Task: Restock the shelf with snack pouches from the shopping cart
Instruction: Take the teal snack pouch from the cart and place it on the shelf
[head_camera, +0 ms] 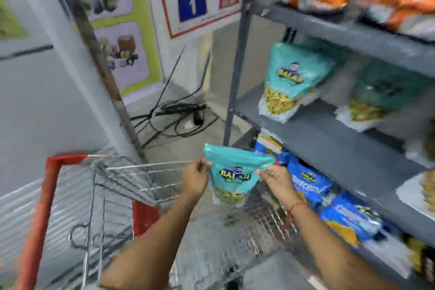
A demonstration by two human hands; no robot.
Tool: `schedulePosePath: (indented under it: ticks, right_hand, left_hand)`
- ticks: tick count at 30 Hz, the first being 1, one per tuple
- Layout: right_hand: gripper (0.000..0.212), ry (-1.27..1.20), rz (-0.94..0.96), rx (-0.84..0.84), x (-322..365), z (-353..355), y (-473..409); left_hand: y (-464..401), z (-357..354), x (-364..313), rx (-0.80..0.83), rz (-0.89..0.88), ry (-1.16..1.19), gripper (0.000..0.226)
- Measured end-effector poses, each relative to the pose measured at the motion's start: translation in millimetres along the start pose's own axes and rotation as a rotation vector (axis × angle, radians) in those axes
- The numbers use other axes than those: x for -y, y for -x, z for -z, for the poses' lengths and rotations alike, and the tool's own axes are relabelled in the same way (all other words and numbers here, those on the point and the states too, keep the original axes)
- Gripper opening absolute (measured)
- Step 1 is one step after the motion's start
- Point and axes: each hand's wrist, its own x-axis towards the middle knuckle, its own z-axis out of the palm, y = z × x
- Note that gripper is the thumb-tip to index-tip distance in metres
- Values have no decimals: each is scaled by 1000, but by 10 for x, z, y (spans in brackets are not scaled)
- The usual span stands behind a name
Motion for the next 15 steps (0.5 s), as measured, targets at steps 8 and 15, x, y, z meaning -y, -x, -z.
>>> schedulePosePath:
  ticks: [8,15]
  right_hand:
    - [20,-51,207,-421,1245,1446,636]
    - [32,-78,274,-686,1887,2541,1210]
  left_hand:
    - [213,-59,-2085,195,-456,117,15]
    - [592,-309,-3441,341,-671,134,14]
